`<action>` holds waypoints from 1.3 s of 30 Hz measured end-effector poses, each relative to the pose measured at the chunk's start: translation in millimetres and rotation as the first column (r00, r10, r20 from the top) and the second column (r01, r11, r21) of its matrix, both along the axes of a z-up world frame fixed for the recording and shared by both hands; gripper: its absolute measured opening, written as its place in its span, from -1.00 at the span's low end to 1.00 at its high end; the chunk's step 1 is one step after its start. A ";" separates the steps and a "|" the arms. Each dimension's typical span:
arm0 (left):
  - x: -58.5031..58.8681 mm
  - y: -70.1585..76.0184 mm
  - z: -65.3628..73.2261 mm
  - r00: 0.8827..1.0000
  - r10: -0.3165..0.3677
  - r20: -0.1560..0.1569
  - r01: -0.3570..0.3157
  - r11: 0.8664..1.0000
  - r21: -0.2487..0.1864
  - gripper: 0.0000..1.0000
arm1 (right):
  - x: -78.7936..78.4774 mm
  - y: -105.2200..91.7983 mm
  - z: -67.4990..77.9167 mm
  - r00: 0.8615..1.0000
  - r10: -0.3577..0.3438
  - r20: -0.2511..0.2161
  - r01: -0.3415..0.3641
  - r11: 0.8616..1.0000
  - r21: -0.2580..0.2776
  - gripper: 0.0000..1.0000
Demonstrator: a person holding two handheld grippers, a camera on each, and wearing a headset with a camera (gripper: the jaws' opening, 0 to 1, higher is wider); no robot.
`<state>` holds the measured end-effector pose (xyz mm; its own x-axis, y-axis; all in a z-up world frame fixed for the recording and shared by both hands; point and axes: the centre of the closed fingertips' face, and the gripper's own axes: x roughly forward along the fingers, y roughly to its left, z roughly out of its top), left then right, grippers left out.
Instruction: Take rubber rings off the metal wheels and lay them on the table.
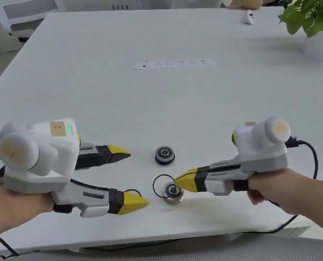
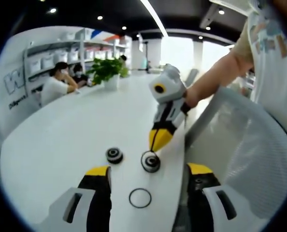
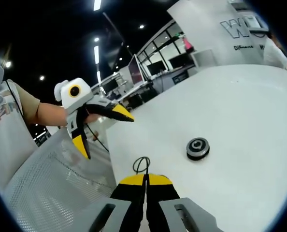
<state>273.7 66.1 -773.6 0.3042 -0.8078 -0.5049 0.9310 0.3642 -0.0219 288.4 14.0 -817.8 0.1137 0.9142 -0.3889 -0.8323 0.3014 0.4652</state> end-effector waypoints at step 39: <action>-2.9 59.4 -11.7 0.991 0.131 -0.010 -0.130 0.991 0.027 0.52 | -7.2 61.0 -16.6 0.991 0.130 -0.011 -0.131 0.989 -0.070 -1.00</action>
<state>270.8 125.4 -785.3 0.3998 -0.7483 -0.5294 0.8753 0.4831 -0.0217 281.2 75.0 -834.4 -0.0077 0.8912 -0.4535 -0.8636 0.2227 0.4524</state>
